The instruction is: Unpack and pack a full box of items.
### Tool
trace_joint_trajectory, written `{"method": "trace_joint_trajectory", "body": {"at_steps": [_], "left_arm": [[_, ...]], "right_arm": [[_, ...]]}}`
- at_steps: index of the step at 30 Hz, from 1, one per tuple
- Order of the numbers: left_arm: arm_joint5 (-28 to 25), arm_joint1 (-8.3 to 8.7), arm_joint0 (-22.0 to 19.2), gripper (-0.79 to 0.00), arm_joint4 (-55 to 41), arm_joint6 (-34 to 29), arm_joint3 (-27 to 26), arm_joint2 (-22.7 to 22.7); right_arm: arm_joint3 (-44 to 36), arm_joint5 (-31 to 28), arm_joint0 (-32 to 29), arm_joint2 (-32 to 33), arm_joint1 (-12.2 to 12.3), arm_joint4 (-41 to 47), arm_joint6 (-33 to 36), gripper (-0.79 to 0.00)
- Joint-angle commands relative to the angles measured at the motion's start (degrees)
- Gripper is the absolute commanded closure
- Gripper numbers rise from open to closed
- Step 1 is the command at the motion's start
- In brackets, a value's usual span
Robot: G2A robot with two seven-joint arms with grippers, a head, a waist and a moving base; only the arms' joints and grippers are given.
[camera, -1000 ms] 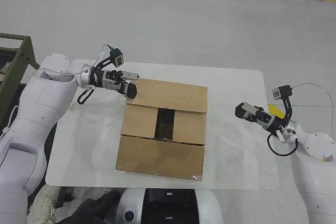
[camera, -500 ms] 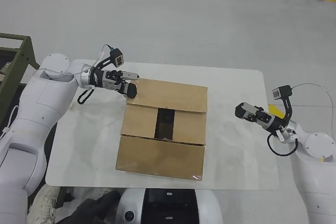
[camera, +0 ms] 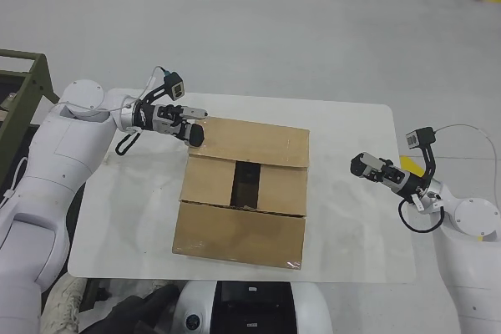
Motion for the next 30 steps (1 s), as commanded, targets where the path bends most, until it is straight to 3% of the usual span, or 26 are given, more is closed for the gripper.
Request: {"method": "trace_joint_trajectory", "body": {"at_steps": [1,16,30], "left_arm": [[0.0,0.00,0.0,-0.785,0.0,0.0,0.0,0.0],[0.0,0.00,0.0,-0.785,0.0,0.0,0.0,0.0],[0.0,0.00,0.0,-0.785,0.0,0.0,0.0,0.0]], "right_arm": [[0.0,0.0,0.0,0.0,0.0,0.0,0.0,-0.785],[-1.8,6.0,-8.3,-0.5,0.6,10.3,6.1,-0.785],[-8.1,5.0,-16.3,-7.2,0.6,2.0,1.8,-0.785]]}}
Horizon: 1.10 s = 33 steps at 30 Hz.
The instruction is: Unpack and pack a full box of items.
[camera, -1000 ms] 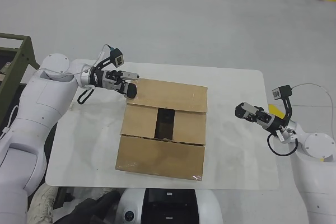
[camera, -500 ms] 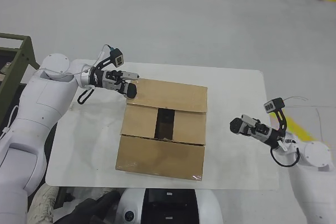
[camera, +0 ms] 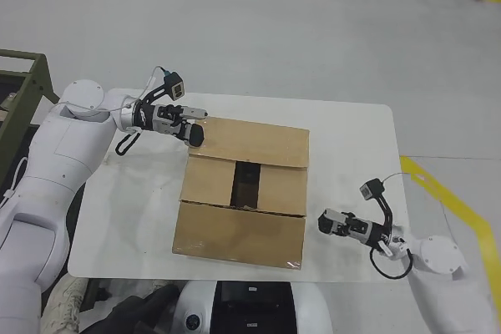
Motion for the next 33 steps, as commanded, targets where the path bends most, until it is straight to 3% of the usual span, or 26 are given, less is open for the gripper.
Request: {"method": "trace_joint_trajectory", "body": {"at_steps": [1,18,33], "left_arm": [[0.0,0.00,0.0,-0.785,0.0,0.0,0.0,0.0],[0.0,0.00,0.0,-0.785,0.0,0.0,0.0,0.0],[0.0,0.00,0.0,-0.785,0.0,0.0,0.0,0.0]], "right_arm": [[-0.5,-0.1,-0.6,-0.5,0.0,0.1,0.0,-0.785],[-2.2,1.2,0.0,-7.0,-0.1,5.4,1.3,-0.785],[-6.1,-2.2,-2.8,-3.7,0.6,12.7,2.1,-0.785]]}}
